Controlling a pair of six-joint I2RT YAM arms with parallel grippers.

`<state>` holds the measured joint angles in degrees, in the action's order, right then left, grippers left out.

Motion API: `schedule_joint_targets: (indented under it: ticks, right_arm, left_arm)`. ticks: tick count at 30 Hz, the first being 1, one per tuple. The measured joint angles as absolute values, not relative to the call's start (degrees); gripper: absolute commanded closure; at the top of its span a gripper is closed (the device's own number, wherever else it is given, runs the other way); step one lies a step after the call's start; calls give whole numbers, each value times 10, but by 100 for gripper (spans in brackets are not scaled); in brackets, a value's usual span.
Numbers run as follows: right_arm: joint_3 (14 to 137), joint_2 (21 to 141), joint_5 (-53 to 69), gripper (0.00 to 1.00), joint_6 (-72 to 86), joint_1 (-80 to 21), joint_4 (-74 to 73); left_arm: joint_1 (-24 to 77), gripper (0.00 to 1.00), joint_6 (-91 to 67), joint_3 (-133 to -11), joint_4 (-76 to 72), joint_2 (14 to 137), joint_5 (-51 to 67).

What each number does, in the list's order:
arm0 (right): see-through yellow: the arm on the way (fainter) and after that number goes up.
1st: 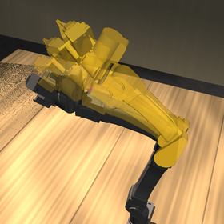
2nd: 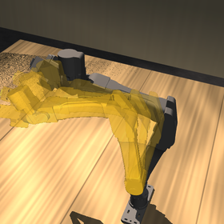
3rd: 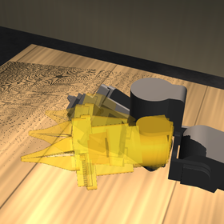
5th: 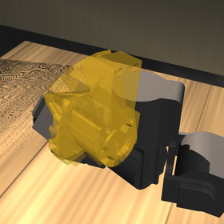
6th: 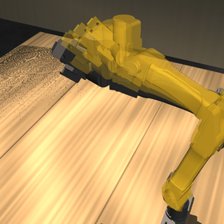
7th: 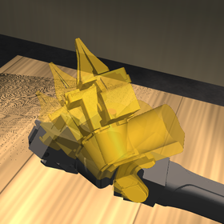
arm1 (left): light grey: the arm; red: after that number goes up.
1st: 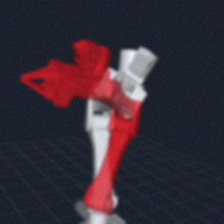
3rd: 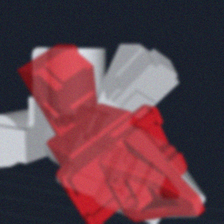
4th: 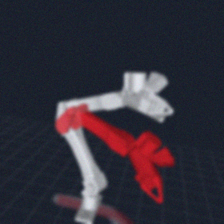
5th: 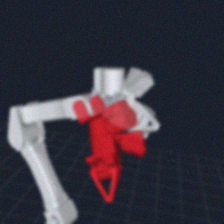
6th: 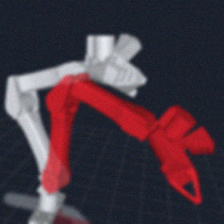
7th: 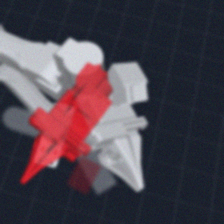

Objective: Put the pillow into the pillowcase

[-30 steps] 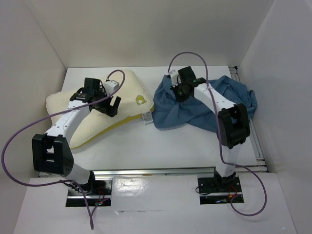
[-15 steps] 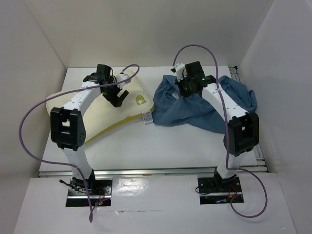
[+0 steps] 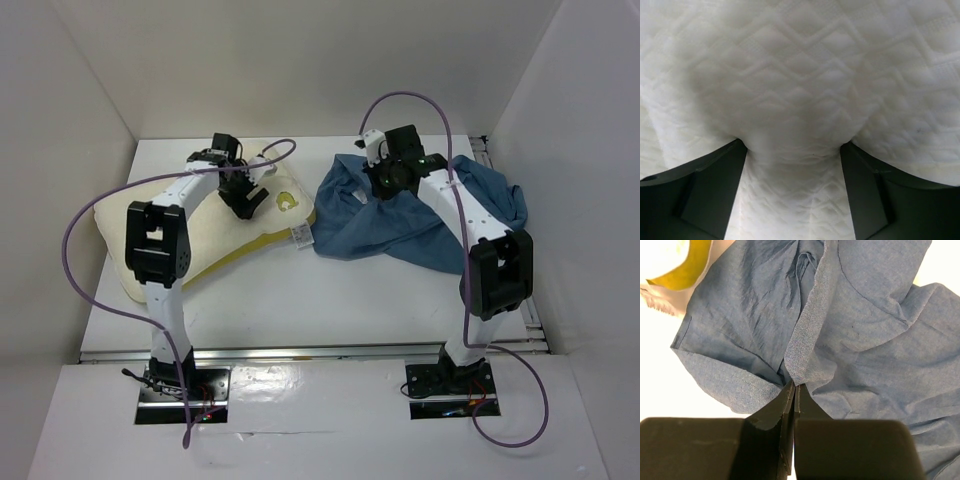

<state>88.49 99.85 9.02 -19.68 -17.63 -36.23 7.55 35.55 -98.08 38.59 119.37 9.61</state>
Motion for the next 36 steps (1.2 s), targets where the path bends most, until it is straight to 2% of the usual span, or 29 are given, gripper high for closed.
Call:
schedule_joint_targets:
  ticks: [2, 3, 4, 5, 13, 20, 29, 36]
  right_arm:
    - [885, 999, 94, 100, -200, -174, -365]
    - [885, 999, 95, 100, -201, -173, -367]
    - [885, 999, 96, 100, -203, -172, -368]
    - [885, 999, 97, 100, -204, -171, -370]
    - [891, 1001, 99, 100, -206, -166, -379]
    - [891, 984, 132, 100, -208, -160, -382]
    - [857, 867, 206, 100, -223, -155, -391]
    - [833, 849, 223, 100, -223, -155, -407]
  left_arm:
    - [76, 34, 353, -981, 379, 1200, 97]
    - [76, 66, 347, -981, 377, 1202, 98]
    - [76, 88, 340, -981, 376, 1203, 101]
    - [76, 100, 338, -981, 373, 1203, 103]
    - [76, 100, 312, -964, 352, 1187, 116]
    - [82, 100, 301, -884, 338, 1093, 151]
    - [107, 100, 297, -1005, 432, 1075, 224]
    - [178, 100, 300, -1017, 482, 1069, 268]
